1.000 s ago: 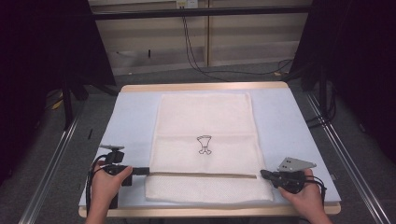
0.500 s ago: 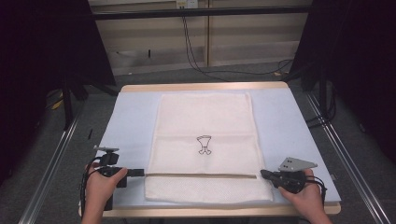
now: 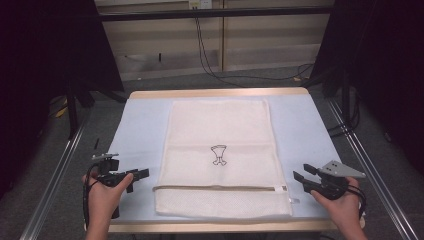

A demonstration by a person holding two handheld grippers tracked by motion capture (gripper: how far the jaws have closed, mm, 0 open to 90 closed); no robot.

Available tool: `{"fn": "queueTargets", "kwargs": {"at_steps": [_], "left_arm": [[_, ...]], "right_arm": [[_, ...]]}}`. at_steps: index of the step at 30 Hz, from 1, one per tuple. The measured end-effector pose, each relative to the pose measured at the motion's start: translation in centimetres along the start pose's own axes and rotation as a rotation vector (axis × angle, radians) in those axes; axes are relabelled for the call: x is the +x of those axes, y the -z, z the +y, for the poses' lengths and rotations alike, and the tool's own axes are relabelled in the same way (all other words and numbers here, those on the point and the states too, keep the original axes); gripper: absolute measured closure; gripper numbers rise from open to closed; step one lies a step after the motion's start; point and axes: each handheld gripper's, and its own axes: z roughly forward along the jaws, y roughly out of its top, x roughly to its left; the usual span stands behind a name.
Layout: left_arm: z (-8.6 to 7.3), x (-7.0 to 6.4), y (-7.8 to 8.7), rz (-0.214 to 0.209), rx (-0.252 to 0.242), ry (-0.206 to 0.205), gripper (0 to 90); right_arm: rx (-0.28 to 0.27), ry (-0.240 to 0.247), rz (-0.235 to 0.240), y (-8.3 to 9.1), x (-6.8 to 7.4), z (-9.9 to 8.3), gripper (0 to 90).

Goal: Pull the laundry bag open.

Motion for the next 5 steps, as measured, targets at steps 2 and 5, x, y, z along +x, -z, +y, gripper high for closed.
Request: {"fn": "queueTargets", "kwargs": {"at_steps": [2, 5], "left_arm": [[0.04, 0.12, -0.02, 0.004, -0.002, -0.030, 39.4], [0.10, 0.11, -0.27, 0.028, 0.000, -0.051, 36.9]], "right_arm": [[0.010, -0.013, -0.002, 0.02, -0.15, 0.08, 45.0], [0.010, -0.030, -0.010, -0.05, -0.25, 0.08, 39.9]]}}
